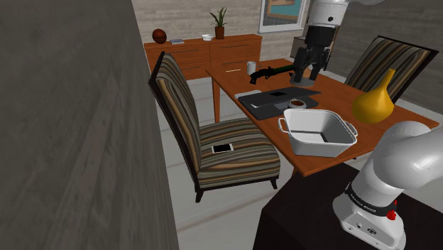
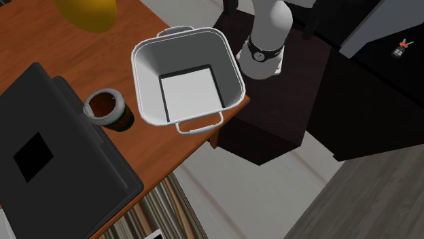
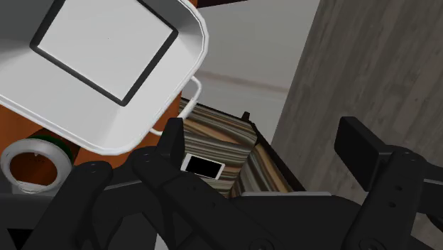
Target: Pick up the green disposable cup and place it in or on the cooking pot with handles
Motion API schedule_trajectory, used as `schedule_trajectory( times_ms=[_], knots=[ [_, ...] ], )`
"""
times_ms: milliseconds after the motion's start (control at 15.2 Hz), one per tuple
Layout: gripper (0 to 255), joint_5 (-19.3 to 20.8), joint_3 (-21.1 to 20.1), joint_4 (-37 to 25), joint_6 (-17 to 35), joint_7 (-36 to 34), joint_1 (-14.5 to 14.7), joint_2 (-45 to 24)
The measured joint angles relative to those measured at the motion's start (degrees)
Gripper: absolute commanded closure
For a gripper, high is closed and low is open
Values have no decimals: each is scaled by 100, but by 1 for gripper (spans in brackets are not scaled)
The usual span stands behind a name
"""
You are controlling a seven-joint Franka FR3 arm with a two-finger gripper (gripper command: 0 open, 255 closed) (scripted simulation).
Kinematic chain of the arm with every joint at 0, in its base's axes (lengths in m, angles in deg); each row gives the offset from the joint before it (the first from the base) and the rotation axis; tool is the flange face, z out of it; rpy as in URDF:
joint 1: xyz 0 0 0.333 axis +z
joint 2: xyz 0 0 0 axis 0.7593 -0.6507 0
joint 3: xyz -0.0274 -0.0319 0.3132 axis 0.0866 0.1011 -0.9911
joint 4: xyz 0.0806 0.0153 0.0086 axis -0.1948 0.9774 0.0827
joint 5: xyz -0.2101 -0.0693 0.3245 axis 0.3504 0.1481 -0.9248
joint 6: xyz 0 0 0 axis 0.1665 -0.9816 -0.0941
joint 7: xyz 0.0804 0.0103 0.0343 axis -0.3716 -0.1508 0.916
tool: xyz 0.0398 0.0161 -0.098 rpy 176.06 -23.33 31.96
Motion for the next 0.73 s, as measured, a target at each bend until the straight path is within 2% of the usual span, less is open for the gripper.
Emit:
schedule_trajectory(
  times_ms=[132,396,726],
  knots=[
    [0,16,71,39,51,79,-14,-10],
    [0,151,640,224,280,704,-128,-58],
    [0,210,1424,145,655,1576,-188,-551]
  ],
)
